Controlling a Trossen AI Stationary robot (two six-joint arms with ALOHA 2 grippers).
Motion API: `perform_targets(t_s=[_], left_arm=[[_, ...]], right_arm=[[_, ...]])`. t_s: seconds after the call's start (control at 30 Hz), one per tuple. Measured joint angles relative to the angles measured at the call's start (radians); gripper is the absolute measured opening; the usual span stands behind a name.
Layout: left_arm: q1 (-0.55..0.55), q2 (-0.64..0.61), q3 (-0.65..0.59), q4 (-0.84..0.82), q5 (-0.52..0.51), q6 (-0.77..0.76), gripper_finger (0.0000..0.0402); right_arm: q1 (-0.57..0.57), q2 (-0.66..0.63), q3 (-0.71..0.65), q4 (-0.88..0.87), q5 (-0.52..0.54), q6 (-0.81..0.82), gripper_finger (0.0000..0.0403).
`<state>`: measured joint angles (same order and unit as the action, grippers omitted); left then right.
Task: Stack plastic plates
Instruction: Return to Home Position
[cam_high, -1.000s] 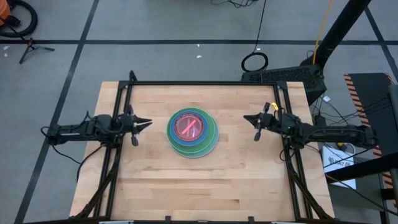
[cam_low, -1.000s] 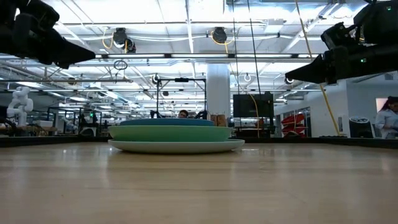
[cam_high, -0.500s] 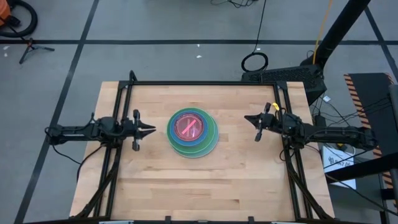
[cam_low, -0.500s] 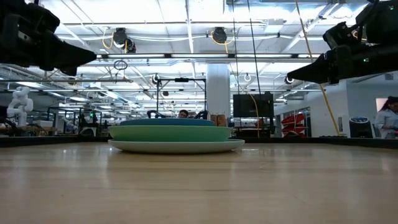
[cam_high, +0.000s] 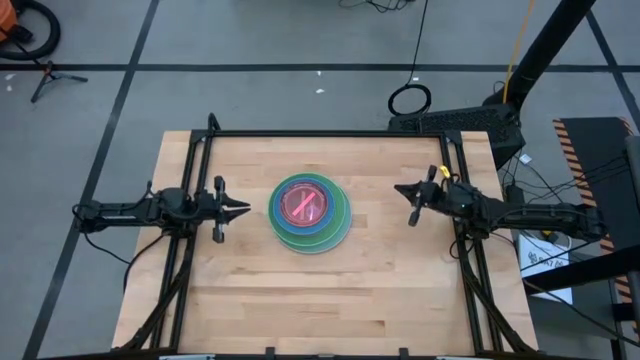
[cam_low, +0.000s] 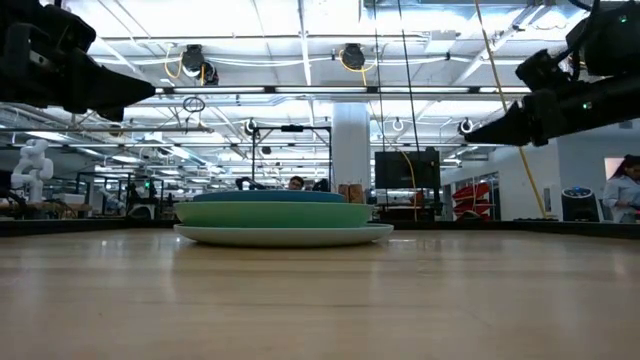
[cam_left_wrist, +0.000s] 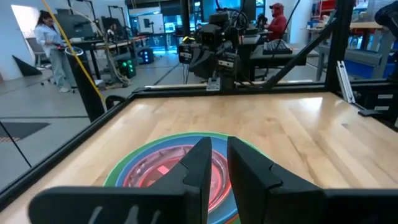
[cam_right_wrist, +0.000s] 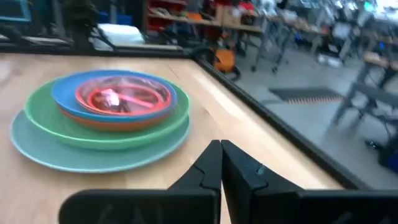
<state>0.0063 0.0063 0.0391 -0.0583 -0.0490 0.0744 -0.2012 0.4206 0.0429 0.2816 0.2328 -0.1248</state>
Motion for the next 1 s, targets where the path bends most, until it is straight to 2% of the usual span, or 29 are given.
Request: perform_targets(t_s=[0.13,0.27,0.5,1.0], left_arm=[[0.000,0.000,0.000,-0.001,-0.001,-0.040,0.0060],[0.000,0.000,0.000,-0.002,-0.001,-0.015,0.0060],[0.000,0.000,0.000,0.002,-0.004,-0.002,0.0060],[0.000,0.000,-0.001,0.005,-0.004,-0.001,0.0060]], right_arm=[[0.000,0.000,0.000,-0.048,0.033,0.090,0.0000],[0.000,0.000,0.000,-0.068,0.029,0.056,0.0000],[0.000,0.001,0.000,-0.075,0.028,0.115,0.0006],[0.000,0.002,0.000,-0.077,0.028,0.113,0.0013]])
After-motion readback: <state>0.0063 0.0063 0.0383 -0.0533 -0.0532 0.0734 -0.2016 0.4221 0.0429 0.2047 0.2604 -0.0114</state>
